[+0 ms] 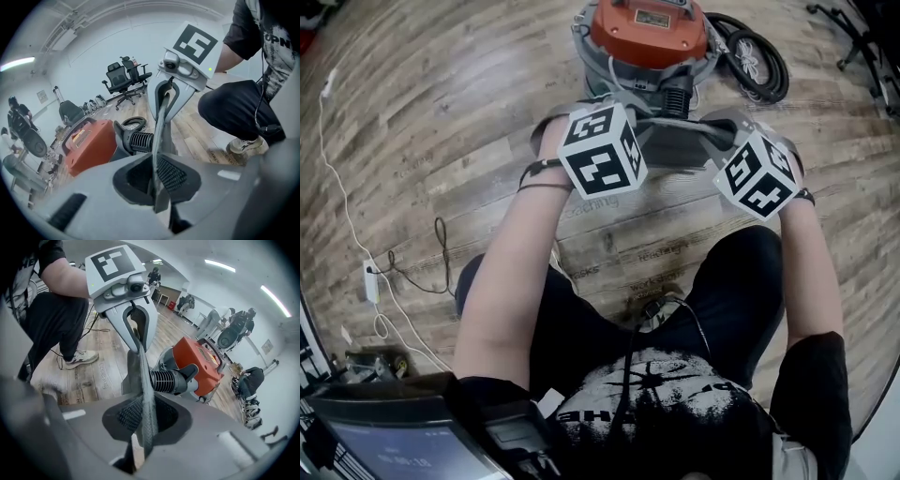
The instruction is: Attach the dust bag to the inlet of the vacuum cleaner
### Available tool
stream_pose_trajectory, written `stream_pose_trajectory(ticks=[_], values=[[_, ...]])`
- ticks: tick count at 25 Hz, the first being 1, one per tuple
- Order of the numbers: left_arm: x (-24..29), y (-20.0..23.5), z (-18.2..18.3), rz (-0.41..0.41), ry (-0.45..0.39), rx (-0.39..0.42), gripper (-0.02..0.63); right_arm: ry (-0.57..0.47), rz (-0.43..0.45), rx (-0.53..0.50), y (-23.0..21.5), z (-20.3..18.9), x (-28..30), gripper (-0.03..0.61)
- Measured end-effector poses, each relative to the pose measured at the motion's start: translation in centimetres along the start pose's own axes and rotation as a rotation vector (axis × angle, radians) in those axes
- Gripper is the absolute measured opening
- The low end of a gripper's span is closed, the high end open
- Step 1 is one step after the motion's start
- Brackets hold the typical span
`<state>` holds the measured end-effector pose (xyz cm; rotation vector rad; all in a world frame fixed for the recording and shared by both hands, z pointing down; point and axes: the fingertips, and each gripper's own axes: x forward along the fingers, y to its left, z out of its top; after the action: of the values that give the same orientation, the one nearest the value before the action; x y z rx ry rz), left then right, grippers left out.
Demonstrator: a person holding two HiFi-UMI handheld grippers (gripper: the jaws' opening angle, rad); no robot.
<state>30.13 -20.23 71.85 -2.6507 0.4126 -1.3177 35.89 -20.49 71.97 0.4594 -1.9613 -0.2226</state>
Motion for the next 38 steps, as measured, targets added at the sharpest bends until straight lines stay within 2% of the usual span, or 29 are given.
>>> stream_pose_trajectory(ticks=[5, 14, 19, 25, 33, 35, 38], values=[[0.4, 0.7, 0.1, 0.021, 0.004, 0.007, 0.025, 0.019, -0.019, -0.025, -0.7, -0.2, 0.2, 0.023], [1.5, 1.0, -0.1, 0.043, 0.010, 0.012, 0.025, 0.036, -0.026, 0.014, -1.0, -1.2, 1.8, 0.021], [2.2, 1.8, 0.1, 0.065, -0.015, -0.019, 0.025, 0.054, -0.055, 0.012, -1.7, -1.4, 1.8, 0.021], [3.5, 2.6, -0.9, 0.049, -0.035, -0.087, 0.029, 0.076, -0.079, -0.057, -2.6, -0.8, 1.6, 0.021], [3.8, 2.5, -2.5, 0.058, -0.020, -0.126, 0.031, 0.066, -0.085, -0.140, -2.7, 1.4, 1.0, 0.020], [3.5, 2.8, -2.2, 0.065, -0.034, -0.116, 0.031, 0.055, -0.080, -0.114, -2.8, 1.2, 1.1, 0.020], [2.6, 3.2, -0.9, 0.064, -0.074, -0.103, 0.031, 0.030, -0.060, -0.006, -3.1, 0.0, 1.5, 0.020]])
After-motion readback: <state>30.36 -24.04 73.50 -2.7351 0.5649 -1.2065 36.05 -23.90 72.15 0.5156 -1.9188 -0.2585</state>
